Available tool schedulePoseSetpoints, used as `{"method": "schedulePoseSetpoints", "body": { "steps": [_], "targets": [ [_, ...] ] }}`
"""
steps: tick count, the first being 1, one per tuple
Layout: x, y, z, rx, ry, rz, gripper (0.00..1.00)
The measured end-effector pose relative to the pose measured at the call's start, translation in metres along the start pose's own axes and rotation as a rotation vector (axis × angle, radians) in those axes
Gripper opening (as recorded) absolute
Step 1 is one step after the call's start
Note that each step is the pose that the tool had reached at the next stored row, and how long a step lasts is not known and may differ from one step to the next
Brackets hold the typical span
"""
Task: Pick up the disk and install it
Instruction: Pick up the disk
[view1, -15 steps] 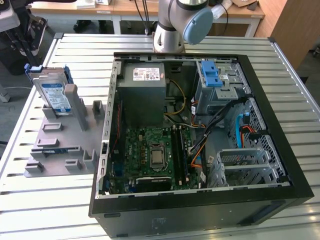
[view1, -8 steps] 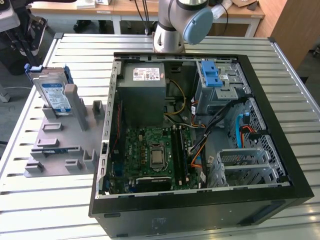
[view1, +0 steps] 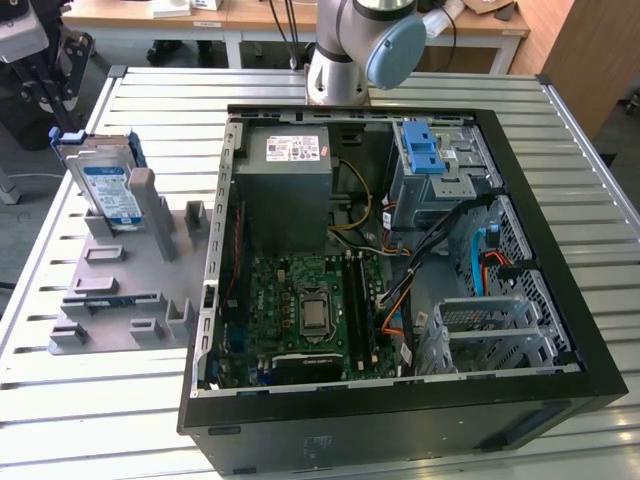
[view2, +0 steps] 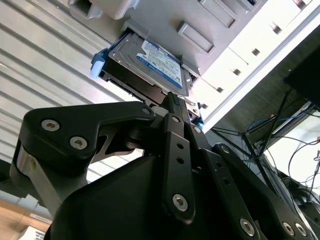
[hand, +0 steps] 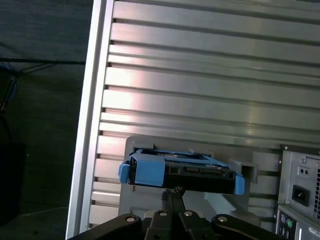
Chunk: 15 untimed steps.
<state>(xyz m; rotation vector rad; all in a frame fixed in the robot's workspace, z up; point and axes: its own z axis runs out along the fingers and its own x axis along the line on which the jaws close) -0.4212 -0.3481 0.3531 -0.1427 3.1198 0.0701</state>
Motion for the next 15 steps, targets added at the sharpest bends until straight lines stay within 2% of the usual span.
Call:
{"method": "schedulePoseSetpoints", "body": {
  "steps": [7,15],
  "targets": [
    [0.0000,0.0000,0.0000,-0.0013,0.0028,-0.062,0.11],
    [0.0000,0.0000,0.0000,-0.0011,0.0077,-0.168,0.11]
  ]
}}
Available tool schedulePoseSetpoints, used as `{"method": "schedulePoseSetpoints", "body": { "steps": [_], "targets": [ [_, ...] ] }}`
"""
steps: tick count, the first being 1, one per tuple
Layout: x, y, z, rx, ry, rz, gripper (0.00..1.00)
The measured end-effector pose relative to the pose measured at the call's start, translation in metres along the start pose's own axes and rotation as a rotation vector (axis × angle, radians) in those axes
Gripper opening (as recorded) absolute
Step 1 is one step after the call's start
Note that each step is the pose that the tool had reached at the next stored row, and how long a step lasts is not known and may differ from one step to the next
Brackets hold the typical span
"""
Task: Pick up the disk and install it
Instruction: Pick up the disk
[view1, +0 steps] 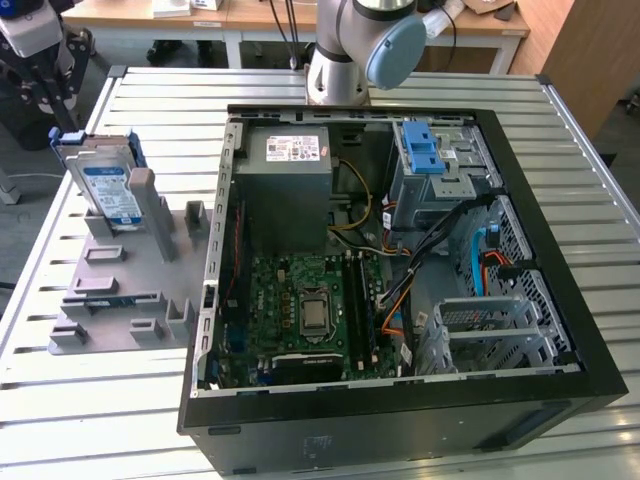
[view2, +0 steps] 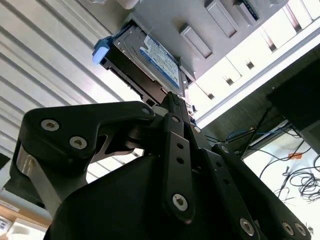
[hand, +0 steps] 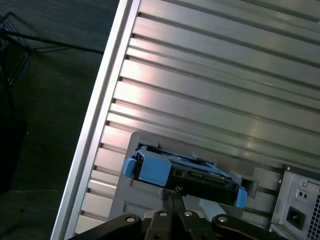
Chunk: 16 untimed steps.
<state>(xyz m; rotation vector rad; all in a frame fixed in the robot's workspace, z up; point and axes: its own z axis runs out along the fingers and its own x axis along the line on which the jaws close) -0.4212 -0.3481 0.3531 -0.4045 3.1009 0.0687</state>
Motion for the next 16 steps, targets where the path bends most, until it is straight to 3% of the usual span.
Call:
{"method": "schedulePoseSetpoints", "body": {
  "steps": [16],
  "targets": [
    [0.0001,0.0000,0.0001,0.0056,0.0092,-0.165,0.11]
  ]
}}
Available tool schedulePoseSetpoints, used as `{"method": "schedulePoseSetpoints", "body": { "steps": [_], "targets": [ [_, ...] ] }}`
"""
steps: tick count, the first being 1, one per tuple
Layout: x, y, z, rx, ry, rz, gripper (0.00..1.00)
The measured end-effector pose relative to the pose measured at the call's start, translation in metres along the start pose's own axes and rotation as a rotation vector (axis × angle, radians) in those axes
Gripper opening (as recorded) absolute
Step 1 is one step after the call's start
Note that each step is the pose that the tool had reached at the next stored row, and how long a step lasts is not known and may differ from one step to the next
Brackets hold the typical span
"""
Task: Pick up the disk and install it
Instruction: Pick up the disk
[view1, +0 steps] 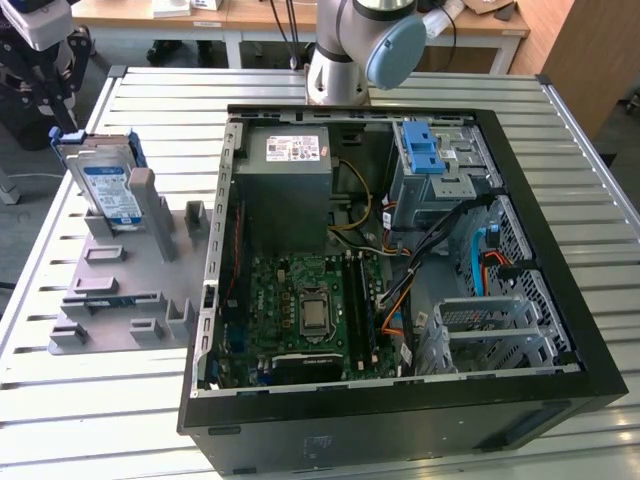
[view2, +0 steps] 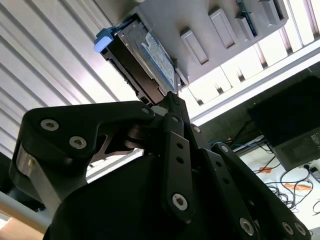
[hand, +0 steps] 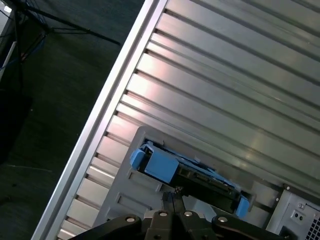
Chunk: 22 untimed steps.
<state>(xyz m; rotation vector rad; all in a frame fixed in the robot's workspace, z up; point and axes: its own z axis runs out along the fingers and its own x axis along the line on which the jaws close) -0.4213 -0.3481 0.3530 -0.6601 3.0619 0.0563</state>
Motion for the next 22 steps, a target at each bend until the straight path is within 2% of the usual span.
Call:
{"method": "schedulePoseSetpoints", "body": {
  "steps": [16,22],
  "targets": [
    [0.0002,0.0001,0.0000,0.0049,0.0080,-0.143,0.11],
    [0.0002,0.0001,0.0000,0.0051,0.0084,-0.150,0.11]
  ]
}}
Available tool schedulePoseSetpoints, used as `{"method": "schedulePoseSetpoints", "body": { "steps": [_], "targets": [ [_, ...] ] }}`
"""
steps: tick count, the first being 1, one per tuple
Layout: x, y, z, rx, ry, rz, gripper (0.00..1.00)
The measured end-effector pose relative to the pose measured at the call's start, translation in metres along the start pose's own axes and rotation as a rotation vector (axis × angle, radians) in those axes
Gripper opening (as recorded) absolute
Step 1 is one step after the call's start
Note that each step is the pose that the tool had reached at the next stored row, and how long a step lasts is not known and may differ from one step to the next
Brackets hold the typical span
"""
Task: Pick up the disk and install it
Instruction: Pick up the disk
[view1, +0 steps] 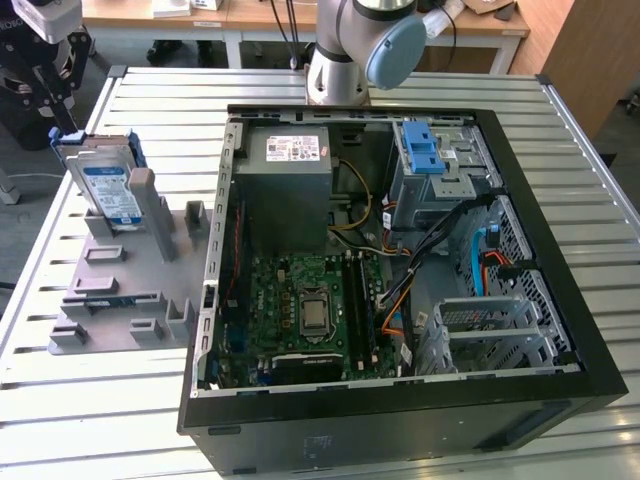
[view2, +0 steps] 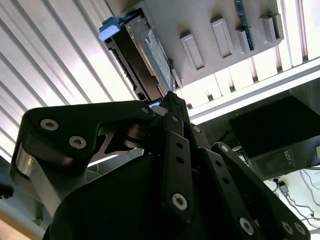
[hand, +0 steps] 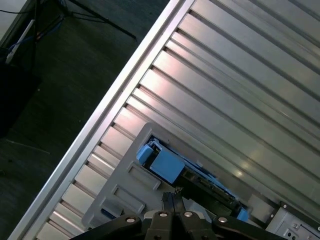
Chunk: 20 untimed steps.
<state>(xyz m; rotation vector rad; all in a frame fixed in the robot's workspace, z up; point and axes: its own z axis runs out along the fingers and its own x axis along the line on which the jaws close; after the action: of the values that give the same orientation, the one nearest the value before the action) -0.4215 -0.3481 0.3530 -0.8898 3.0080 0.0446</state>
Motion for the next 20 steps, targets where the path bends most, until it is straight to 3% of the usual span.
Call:
{"method": "schedulePoseSetpoints", "body": {
  "steps": [5,8,20],
  "targets": [
    [0.0000,0.0000,0.0000,0.0000,0.0000,-0.004,0.11],
    [0.0000,0.0000,0.0001,-0.0003,0.0007,-0.031,0.11],
    [0.0000,0.0000,0.0003,-0.0029,0.0061,-0.237,0.11]
  ]
}}
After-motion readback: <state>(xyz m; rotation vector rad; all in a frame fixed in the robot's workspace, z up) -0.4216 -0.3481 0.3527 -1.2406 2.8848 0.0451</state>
